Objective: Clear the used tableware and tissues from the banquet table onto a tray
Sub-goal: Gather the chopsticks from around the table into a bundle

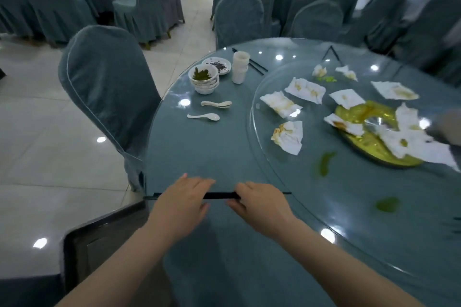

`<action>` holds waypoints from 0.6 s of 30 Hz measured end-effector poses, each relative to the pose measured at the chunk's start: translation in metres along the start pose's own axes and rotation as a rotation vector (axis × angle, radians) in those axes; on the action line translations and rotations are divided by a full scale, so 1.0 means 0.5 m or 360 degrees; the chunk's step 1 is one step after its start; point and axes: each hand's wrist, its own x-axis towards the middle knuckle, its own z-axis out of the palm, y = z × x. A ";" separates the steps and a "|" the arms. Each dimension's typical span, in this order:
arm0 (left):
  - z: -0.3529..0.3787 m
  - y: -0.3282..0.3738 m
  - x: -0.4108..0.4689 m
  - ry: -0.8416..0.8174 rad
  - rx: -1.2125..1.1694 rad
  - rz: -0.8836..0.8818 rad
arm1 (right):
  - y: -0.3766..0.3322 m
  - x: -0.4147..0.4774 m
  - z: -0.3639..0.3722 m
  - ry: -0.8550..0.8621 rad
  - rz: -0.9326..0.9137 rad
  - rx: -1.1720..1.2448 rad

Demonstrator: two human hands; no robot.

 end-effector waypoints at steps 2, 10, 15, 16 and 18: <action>-0.003 0.041 -0.026 -0.0117 0.0090 -0.0139 | -0.004 -0.059 -0.027 0.0087 -0.0017 0.0003; -0.003 0.128 -0.198 -0.0422 0.0218 0.0229 | -0.106 -0.327 -0.062 0.0312 0.0097 -0.0333; -0.029 0.136 -0.344 -0.0345 0.0075 0.0324 | -0.236 -0.452 -0.097 0.0475 0.0282 -0.0410; -0.029 0.136 -0.373 -0.0344 0.0035 0.0330 | -0.260 -0.479 -0.100 0.0496 0.0322 -0.0384; -0.030 0.139 -0.423 -0.0357 -0.0032 0.0324 | -0.292 -0.544 -0.106 0.0595 0.0459 -0.0338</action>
